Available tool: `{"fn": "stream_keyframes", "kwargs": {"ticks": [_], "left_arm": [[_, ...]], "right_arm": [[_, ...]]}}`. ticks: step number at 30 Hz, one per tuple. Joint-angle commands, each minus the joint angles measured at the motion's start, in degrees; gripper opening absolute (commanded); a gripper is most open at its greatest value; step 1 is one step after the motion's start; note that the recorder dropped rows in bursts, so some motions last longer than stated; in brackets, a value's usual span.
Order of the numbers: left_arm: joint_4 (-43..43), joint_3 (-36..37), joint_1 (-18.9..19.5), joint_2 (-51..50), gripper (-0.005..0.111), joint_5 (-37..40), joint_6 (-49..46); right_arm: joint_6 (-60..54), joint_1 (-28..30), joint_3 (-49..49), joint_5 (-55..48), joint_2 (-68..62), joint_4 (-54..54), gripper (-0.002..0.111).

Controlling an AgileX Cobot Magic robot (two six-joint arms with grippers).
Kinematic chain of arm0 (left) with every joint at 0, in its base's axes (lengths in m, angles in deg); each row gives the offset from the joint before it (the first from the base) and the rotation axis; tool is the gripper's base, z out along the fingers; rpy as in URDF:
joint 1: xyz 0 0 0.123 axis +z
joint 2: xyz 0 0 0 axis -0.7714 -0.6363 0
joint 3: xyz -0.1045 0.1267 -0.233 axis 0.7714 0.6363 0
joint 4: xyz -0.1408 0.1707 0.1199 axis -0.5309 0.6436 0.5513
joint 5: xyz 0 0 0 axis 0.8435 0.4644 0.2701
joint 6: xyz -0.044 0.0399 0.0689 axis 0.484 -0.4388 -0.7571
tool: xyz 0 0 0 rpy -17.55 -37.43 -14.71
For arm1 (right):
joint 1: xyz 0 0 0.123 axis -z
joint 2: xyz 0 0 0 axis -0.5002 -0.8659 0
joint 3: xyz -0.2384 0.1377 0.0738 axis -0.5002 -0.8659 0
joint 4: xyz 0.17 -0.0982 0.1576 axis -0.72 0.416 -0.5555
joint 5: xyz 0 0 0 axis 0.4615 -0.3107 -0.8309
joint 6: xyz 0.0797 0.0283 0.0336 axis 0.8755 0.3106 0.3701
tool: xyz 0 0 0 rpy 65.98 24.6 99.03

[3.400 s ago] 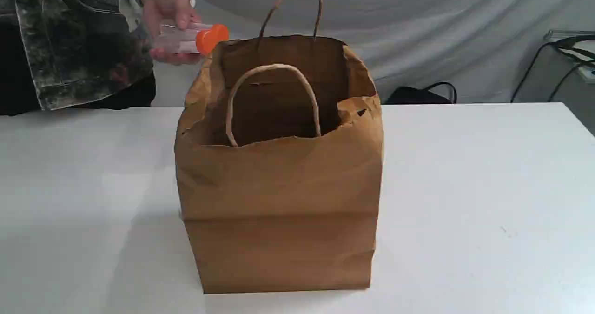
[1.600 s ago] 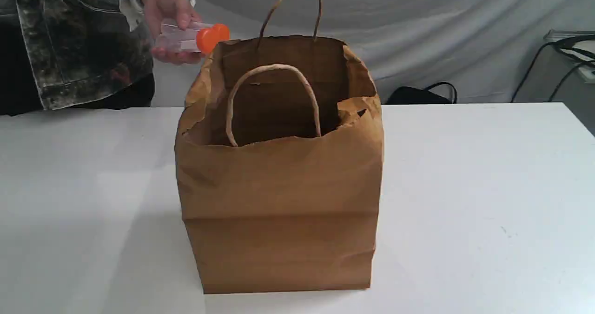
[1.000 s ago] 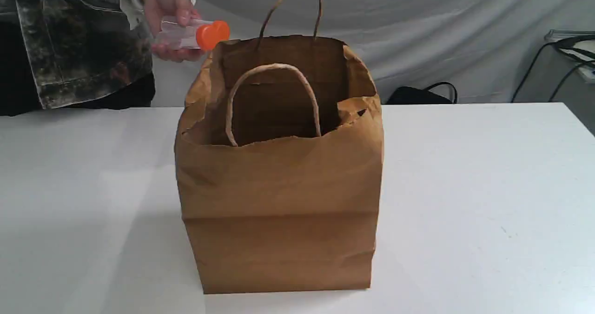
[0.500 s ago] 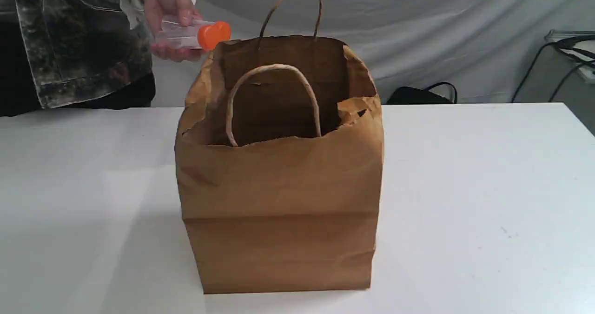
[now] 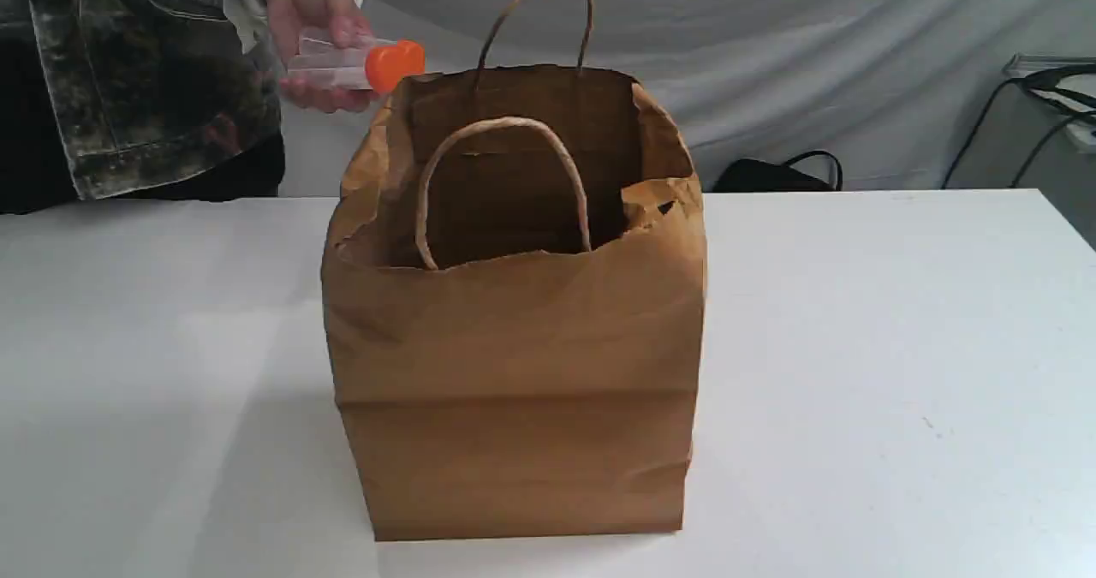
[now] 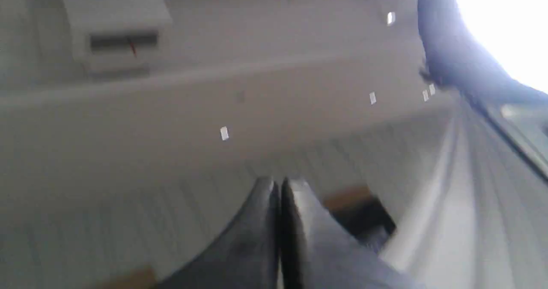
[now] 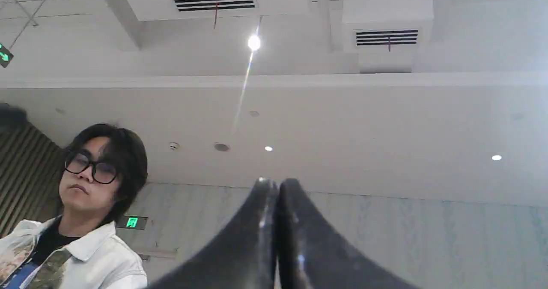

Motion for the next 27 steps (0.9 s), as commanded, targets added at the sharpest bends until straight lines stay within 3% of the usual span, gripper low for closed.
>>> {"fn": "stream_keyframes", "kwargs": {"ticks": [1,2,3,6,9,11,13,15,18,21,24,27], "left_arm": [[35.2,-9.6,0.2,-6.8,0.0,18.4,24.4],[47.0,-11.2,0.2,-8.0,0.0,19.5,27.6],[52.3,-12.0,0.2,-9.0,0.0,20.1,28.1],[52.3,-12.0,0.2,-9.8,0.0,24.8,14.0],[45.4,-13.1,0.2,-9.8,0.0,36.8,13.7],[30.3,-15.9,0.2,-10.4,0.0,48.3,15.3],[19.4,-19.4,0.2,-11.7,0.0,60.4,10.8],[6.9,-22.7,0.2,-13.4,0.0,70.4,-4.6],[-21.9,-28.5,0.2,-17.5,0.0,84.3,-32.1],[-46.0,-35.7,0.2,-23.3,0.0,96.9,-45.2],[-61.3,-43.0,0.2,-28.7,0.0,108.0,-51.1],[-70.0,-50.7,0.2,-34.6,0.0,110.1,-54.1]], "right_arm": [[0.1,0.2,-0.2,-0.4,-0.2,0.3,0.0],[0.1,0.2,-0.2,-0.4,-0.2,0.3,0.0],[0.1,0.2,-0.2,-0.3,-0.2,0.3,0.0],[0.1,0.2,-0.2,-0.3,-0.2,0.3,0.0],[0.4,0.2,-0.2,-0.3,-0.2,0.3,0.0],[1.2,0.2,-0.2,-0.3,-0.2,0.3,0.0],[2.2,0.2,-0.2,0.0,-0.2,0.3,0.0],[2.1,0.2,-0.2,0.2,-0.2,0.3,0.0],[2.1,0.2,-0.2,0.2,-0.2,0.3,0.0],[2.1,0.2,-0.2,0.2,-0.2,0.3,0.0],[2.0,0.2,-0.2,0.0,-0.2,0.2,0.0],[2.0,0.2,-0.2,0.0,-0.2,0.2,0.0]]}}
